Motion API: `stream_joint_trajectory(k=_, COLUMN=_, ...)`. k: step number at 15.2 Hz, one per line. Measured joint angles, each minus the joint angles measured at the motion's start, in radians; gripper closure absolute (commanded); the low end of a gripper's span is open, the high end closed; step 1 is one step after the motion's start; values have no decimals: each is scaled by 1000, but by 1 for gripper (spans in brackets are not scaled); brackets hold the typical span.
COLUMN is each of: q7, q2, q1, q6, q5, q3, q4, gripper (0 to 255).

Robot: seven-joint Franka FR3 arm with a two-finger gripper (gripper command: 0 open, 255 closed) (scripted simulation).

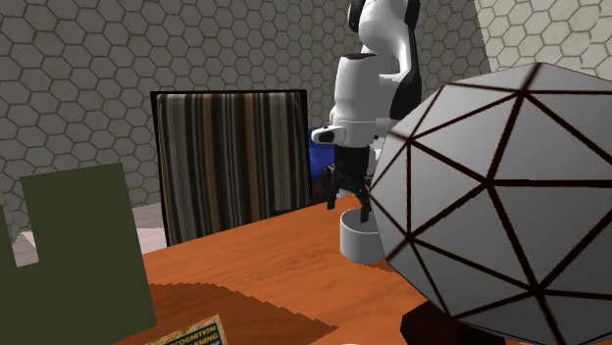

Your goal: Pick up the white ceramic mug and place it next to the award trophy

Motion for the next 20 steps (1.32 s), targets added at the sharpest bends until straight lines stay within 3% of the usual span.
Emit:
stream_joint_trajectory(k=4, q7=6, q2=47, q1=-7, q6=62, q5=-9, q3=9, q4=-15, gripper=0)
stream_joint_trajectory(k=10, q7=9, q2=60, q1=-8, q6=76, q5=-12, q3=12, q4=-16, gripper=0)
stream_joint_trajectory(k=11, q7=10, q2=60, q1=-8, q6=76, q5=-12, q3=12, q4=-16, gripper=255)
stream_joint_trajectory(k=20, q7=10, q2=60, q1=-8, q6=76, q5=-12, q3=12, q4=-16, gripper=255)
